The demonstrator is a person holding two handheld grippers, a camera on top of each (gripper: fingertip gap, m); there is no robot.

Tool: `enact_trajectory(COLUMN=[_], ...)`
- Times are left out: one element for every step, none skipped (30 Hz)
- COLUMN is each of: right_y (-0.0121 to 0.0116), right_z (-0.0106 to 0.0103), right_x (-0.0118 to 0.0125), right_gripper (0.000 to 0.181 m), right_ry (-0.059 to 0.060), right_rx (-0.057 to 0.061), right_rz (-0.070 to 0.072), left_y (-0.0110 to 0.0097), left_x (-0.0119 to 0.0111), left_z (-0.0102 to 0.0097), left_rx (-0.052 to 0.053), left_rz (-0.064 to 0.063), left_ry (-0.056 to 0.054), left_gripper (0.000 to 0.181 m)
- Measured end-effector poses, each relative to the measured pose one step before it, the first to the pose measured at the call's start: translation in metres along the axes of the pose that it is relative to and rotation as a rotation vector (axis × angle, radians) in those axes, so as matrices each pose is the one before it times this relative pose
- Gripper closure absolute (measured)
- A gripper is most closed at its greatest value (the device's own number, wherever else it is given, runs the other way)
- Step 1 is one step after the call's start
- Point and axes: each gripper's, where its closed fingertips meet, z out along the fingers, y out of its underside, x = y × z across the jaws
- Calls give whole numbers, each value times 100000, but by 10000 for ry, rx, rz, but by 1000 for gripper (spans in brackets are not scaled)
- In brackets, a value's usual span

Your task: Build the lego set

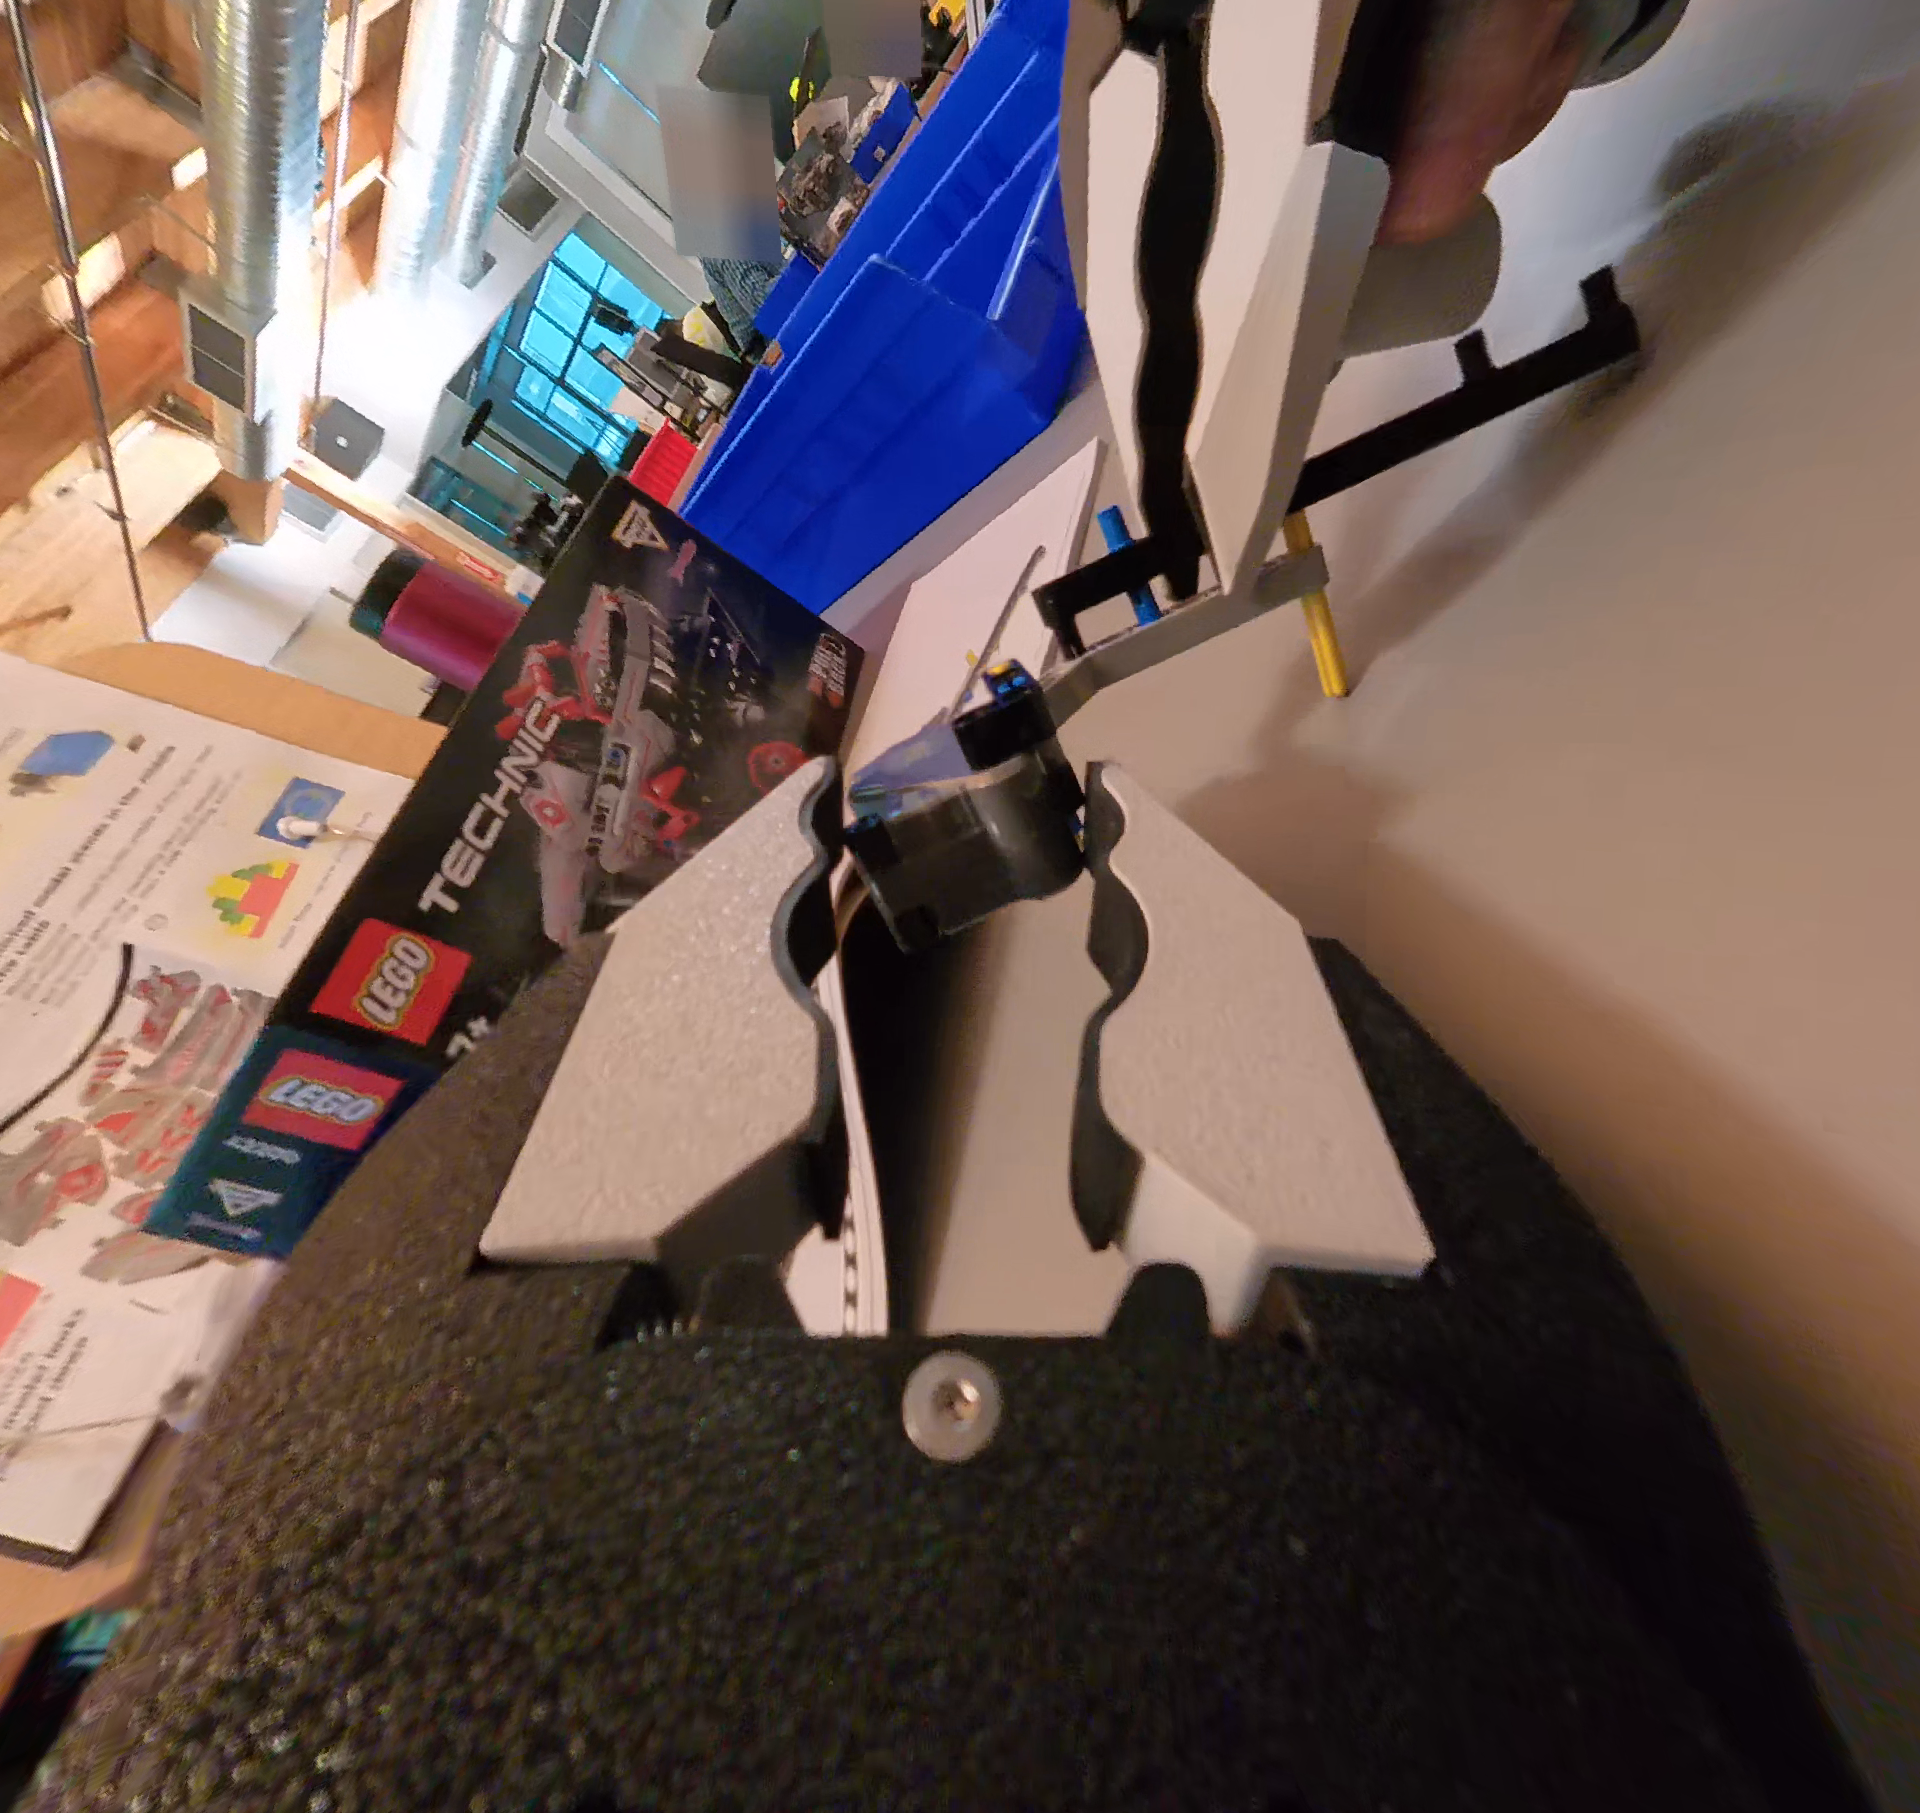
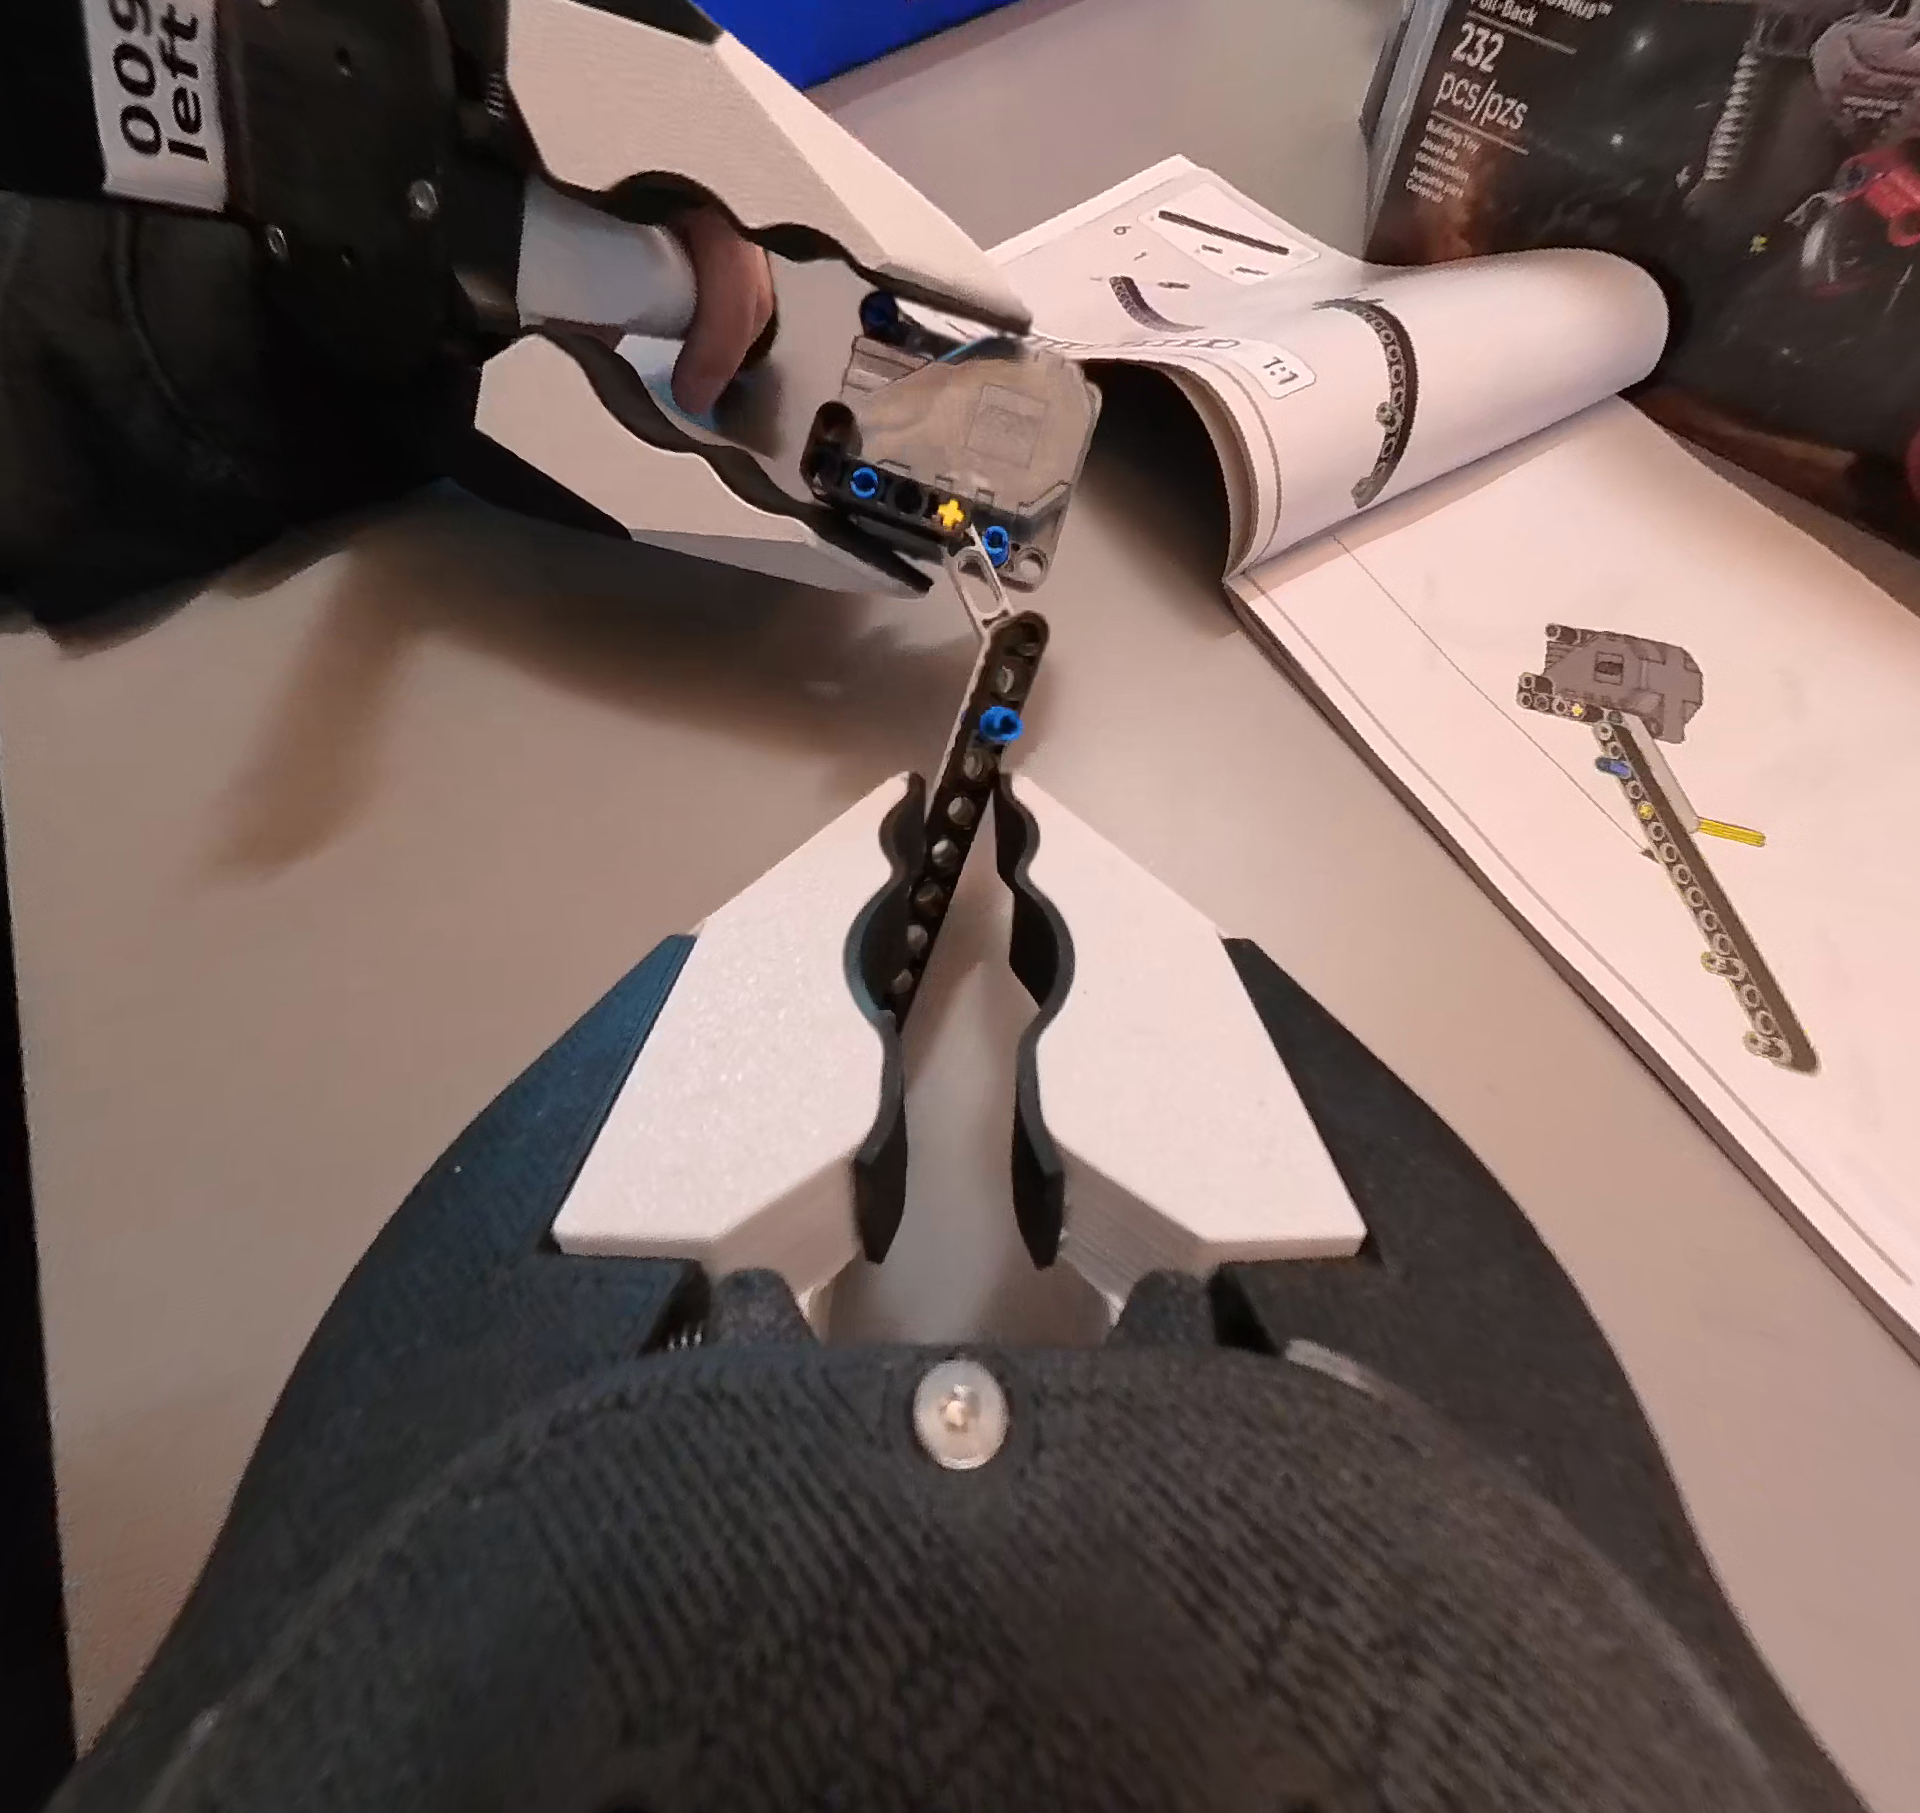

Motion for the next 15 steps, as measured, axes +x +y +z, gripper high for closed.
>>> enact_trajectory(right_y=[78,78,25,-25,18,129,223,210,137,47,3,-4,-2,46,119], right_z=[72,20,-15,-9,25,55,23,-11,-50,-74,-61,-33,15,49,93], right_x=[29,50,73,109,75,24,155,213,185,134,118,114,86,20,1], right_gripper=[169,168,168,168,168,169,169,169,169,169,168,168,168,168,168], right_ry=[28,28,22,30,-11,-42,42,91,83,56,36,21,16,-11,-13], right_rx=[-55,-48,-9,48,48,-30,-97,-102,-69,-17,17,9,14,-3,-45], right_rz=[-7,9,10,41,88,116,85,9,-9,-1,39,89,85,32,11], left_y=[151,88,164,295,364,379,425,374,243,124,62,49,52,96,158], left_x=[12,91,200,204,234,340,345,143,6,6,-76,-148,-125,-79,-53], left_z=[-120,-131,-118,-106,-97,-110,-145,-186,-224,-272,-309,-317,-317,-300,-292], left_rx=[-25,-15,-73,-144,-165,-169,-210,-208,-114,-23,18,32,40,14,-23], left_rz=[-76,5,35,62,92,97,60,-37,-115,-137,-156,-167,-152,-114,-74], left_ry=[27,61,121,100,109,170,186,86,33,54,13,-22,-6,14,21], left_gripper=[137,137,138,139,141,144,146,146,146,145,146,146,146,147,149])
